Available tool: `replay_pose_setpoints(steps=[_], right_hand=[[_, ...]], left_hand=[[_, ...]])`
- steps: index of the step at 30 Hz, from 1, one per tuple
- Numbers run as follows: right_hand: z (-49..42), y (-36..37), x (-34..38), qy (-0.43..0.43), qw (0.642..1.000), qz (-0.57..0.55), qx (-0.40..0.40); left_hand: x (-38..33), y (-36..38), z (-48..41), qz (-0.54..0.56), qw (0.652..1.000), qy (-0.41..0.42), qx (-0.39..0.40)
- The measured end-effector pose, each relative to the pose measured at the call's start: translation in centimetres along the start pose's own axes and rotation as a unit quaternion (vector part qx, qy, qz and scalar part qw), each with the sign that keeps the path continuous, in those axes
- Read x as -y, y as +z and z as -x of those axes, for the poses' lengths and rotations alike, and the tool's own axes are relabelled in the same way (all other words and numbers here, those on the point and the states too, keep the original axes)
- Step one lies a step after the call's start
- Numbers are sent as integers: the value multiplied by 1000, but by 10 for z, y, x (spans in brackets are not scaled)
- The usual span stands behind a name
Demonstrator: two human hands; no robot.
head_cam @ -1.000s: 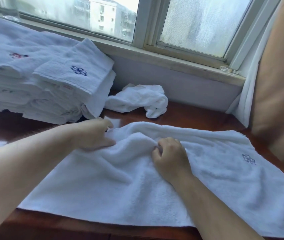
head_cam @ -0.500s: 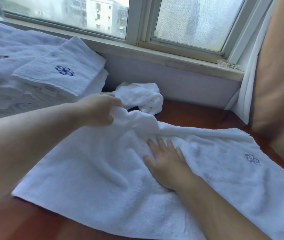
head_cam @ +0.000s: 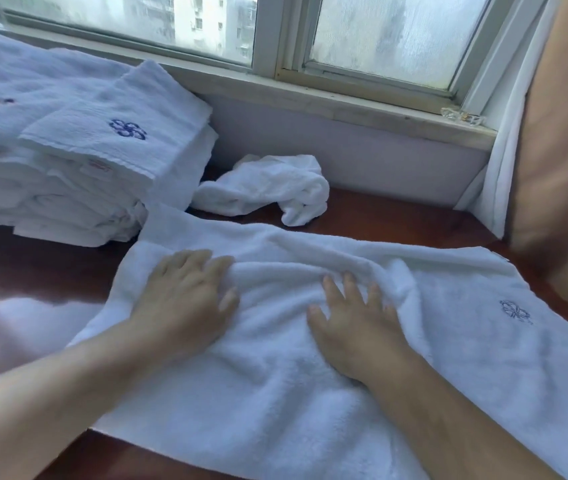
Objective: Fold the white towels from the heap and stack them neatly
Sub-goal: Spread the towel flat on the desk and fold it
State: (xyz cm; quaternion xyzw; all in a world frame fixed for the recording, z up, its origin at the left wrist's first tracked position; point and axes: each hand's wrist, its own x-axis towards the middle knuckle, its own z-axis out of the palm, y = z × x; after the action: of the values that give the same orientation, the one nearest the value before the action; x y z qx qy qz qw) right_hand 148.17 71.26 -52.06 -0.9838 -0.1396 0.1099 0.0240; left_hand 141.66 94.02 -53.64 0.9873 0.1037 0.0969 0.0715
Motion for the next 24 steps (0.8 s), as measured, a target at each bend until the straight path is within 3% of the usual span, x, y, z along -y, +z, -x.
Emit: replay_pose_setpoints(steps=[2, 4, 8, 13, 17, 20, 24], right_hand=[[0, -7, 14, -1, 999, -2, -45], [-5, -14, 29, -69, 989, -54, -119], [-12, -5, 50, -143, 986, -80, -42], [-6, 12, 45, -195, 978, -56, -52], [-15, 2, 32, -129, 984, -50, -108], [-22, 3, 24, -75, 995, -24, -55], [-27, 10, 19, -76, 996, -26, -38]], left_hand=[[3, -2, 18, 20, 999, -25, 12], [5, -9, 28, -12, 1000, -19, 19], [21, -39, 16, -64, 995, -62, 45], [20, -55, -7, -153, 973, -33, 169], [9, -47, -47, -79, 973, -63, 209], [5, -41, -74, -84, 971, -67, 214], [2, -34, -102, -35, 982, -48, 179]])
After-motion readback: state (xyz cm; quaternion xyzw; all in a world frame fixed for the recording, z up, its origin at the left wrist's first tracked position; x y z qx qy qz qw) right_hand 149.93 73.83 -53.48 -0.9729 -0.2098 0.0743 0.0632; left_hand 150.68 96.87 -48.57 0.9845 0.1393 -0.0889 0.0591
